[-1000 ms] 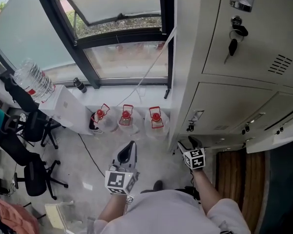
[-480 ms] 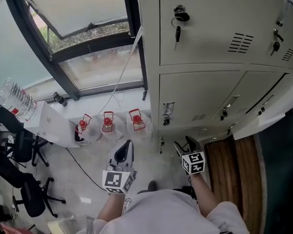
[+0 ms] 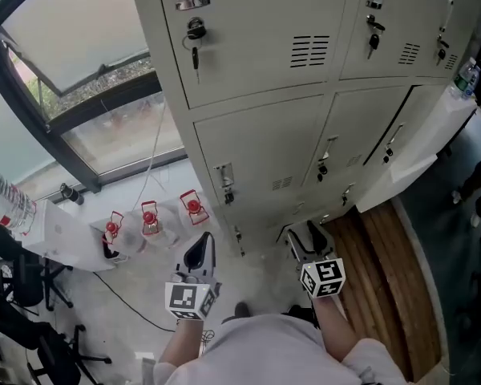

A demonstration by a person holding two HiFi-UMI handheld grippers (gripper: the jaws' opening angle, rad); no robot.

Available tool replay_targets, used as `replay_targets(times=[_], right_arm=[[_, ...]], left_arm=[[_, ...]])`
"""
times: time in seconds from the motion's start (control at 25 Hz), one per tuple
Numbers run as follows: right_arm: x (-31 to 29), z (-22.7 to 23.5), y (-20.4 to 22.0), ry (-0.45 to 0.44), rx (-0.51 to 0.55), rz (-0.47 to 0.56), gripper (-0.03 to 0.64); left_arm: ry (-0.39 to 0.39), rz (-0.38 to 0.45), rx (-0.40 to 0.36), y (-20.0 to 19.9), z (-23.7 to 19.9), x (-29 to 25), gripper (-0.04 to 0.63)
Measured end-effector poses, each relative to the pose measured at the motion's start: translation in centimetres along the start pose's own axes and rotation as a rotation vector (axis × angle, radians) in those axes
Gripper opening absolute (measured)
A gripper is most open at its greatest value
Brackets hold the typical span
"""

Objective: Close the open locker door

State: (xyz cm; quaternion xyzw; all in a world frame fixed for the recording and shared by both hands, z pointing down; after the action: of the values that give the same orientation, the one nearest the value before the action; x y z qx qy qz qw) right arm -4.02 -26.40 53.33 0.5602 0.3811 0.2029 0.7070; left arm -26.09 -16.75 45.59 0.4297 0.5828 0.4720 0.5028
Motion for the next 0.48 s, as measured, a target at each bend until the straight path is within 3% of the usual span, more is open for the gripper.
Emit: replay_targets(times=[0.48], right_arm=[[11.9, 5.3, -5.1, 0.241, 0.016, 0.201, 0.03]], left_arm=[[0.177, 0.014, -0.018, -0.4, 8.3, -3.4, 0.009]])
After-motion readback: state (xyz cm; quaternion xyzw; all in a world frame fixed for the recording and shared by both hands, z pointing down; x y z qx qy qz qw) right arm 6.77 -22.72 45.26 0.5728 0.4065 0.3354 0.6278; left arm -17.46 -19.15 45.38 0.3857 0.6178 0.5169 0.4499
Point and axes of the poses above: the fingertips, and each gripper's own axes: x backward along the fingers, z to its right, y out of its underside, the point moved 1 cm from there along x, backward along the fingers, and after that the axes turned 7 degrees about -z, right-handed, at the moved point
